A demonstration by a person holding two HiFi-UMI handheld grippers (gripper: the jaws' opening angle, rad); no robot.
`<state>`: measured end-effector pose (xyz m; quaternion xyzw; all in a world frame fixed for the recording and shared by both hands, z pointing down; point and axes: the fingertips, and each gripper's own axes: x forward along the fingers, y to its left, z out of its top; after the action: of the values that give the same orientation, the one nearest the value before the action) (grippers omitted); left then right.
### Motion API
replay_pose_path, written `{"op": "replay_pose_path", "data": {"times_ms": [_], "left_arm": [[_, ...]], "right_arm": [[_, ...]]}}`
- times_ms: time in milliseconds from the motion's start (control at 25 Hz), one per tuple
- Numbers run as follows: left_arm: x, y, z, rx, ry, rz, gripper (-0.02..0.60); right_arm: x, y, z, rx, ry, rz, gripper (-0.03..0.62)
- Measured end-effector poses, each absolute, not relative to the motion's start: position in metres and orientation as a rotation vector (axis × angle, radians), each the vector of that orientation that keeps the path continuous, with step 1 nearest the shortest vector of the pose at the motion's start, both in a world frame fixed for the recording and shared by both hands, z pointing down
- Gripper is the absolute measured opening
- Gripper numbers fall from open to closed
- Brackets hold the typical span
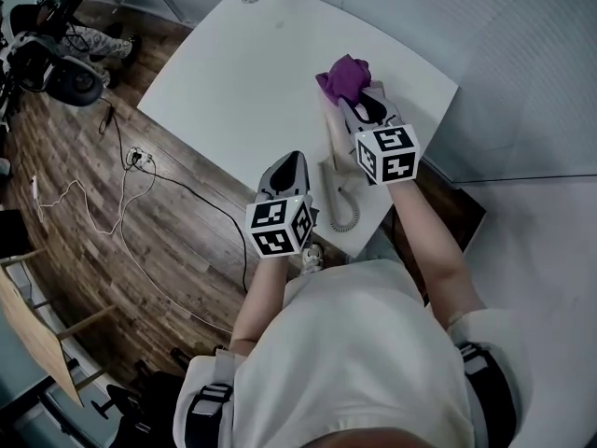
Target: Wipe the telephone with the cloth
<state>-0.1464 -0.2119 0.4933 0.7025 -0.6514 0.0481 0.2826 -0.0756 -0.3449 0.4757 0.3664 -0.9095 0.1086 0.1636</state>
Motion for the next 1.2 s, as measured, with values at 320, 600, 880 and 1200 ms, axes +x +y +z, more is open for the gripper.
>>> {"op": "replay_pose_path", "data": {"times_ms": [320, 600, 880, 1200], "left_arm": [[-0.144, -0.212, 0.502, 1.854, -1.735, 0.137, 0.02], [-0.139, -0.22, 0.512, 1.862, -1.709, 0.149, 0.02], [-0.134, -0.224, 0.507, 1.871, -1.703, 0.153, 0.02], [-0.128, -0.215, 0.512, 1.892, -1.687, 0.167, 0.02]], "right_arm": [[-0.091, -0.359, 0.5, 0.992, -2.515, 0.27, 0.127], [-0.095, -0.363, 0.518, 0.982, -2.478, 0.243, 0.127], [-0.091, -0.359, 0.517, 0.968, -2.466, 0.228, 0.127], [-0.085, -0.34, 0.516, 0.964, -2.474, 0.206, 0.127]]}}
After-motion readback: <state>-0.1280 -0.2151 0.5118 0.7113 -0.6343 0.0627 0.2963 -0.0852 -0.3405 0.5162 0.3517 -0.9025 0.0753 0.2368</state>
